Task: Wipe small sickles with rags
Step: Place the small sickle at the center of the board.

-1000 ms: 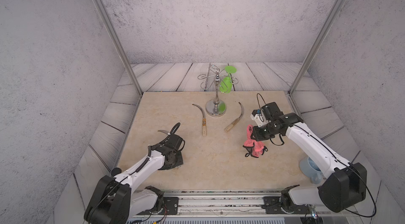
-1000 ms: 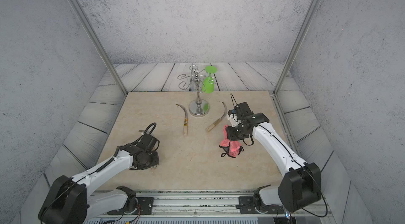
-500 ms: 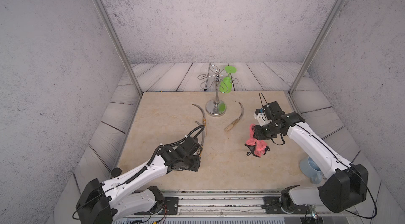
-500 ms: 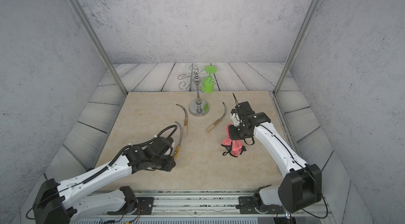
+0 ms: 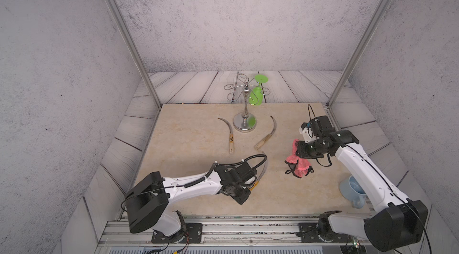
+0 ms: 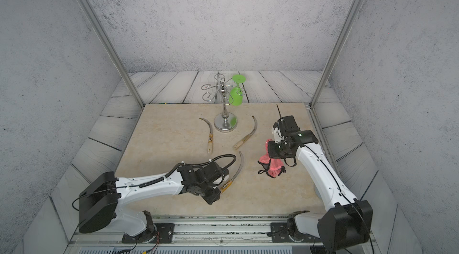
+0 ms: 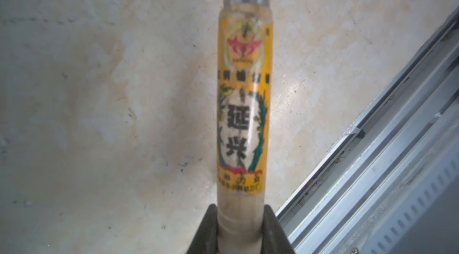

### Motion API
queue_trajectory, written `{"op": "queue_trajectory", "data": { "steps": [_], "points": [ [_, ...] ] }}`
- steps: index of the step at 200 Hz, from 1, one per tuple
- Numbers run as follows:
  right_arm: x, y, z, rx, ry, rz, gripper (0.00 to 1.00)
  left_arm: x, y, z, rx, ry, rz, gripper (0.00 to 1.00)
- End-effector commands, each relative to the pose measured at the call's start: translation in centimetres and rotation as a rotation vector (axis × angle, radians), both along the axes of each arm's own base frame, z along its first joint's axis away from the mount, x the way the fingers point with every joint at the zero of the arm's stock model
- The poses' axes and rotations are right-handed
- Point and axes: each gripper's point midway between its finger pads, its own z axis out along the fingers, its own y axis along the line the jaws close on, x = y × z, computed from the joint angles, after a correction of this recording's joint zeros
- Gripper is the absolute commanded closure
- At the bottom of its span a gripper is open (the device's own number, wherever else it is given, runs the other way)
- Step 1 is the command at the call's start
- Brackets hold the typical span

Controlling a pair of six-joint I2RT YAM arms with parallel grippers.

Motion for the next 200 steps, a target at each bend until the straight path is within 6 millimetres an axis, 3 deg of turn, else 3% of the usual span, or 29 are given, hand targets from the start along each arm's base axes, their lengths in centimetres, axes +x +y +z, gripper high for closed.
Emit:
{"op": "queue_trajectory", "data": {
  "steps": [1,48,96,157,200],
  "points": [
    [-1.0,-0.1,0.4,0.017,0.007,-0.006,0.84,1.1,-3.0,0.7,-0.058,-0.05,-0.098,1.0],
    [-1.6,0.0,0.2,0.024,0.024,0.001,0.84,2.7,-6.4,-1.0,-0.041,-0.049,-0.165,1.0],
    [-2.1,-0.1,0.3,0.026,0.024,-0.003,0.83,4.4,-8.2,-2.5,-0.012,-0.057,-0.161,1.0],
    [-2.3,-0.2,0.4,0.022,0.032,0.001,0.83,6.2,-8.8,-2.7,-0.003,-0.063,-0.122,0.68],
    [-2.3,-0.2,0.8,0.021,0.026,0.001,0.82,6.4,-8.6,-2.1,-0.014,-0.071,-0.111,0.61]
  ]
}}
